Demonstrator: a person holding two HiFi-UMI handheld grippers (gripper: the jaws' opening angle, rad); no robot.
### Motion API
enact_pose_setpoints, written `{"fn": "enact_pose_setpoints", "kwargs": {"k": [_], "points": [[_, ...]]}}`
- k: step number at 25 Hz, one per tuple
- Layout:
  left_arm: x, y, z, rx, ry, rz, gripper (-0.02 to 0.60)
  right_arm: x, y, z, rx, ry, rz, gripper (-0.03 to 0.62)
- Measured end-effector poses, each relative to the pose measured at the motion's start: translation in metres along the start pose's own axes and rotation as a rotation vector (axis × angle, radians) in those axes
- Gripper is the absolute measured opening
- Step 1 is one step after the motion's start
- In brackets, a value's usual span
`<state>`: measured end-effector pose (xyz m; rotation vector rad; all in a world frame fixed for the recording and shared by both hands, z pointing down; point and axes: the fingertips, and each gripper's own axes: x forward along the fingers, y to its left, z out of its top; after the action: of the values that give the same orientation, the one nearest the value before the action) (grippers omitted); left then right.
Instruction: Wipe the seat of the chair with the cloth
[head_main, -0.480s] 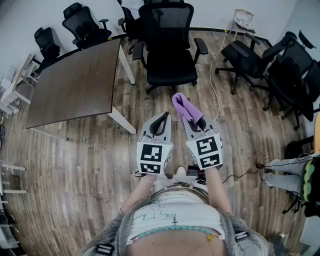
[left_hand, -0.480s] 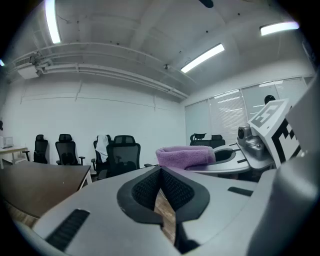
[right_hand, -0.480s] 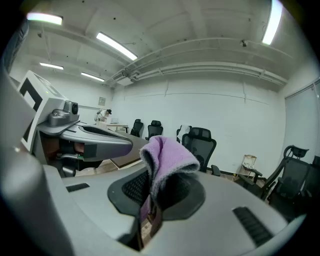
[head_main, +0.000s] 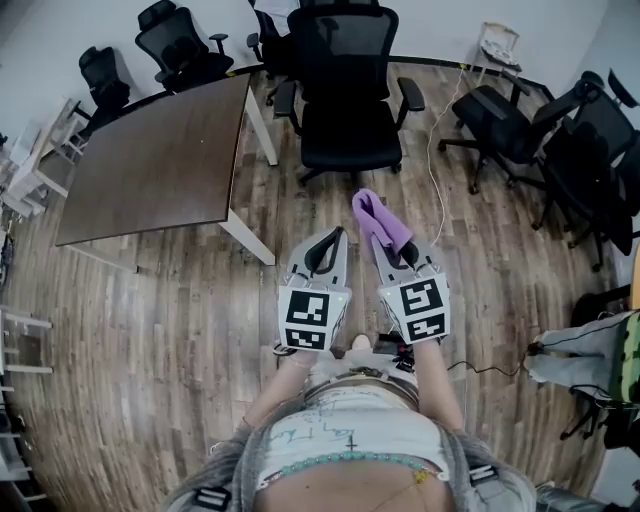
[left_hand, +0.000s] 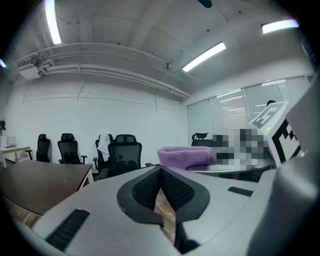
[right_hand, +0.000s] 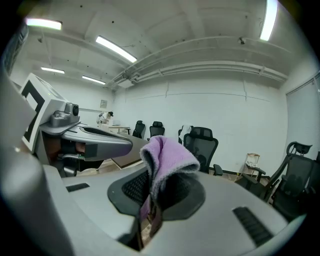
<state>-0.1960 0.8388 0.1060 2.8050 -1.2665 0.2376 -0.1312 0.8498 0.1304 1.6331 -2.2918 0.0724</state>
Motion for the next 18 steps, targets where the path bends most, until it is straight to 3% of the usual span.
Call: {"fn": "enact_pose_setpoints", "kwargs": {"k": [18], "points": [[0.01, 0.002, -0.017, -0.04, 0.036, 0.058, 0.003, 0.012, -0.013, -0.015, 0.021, 0.003, 0.053, 0.048]]}}
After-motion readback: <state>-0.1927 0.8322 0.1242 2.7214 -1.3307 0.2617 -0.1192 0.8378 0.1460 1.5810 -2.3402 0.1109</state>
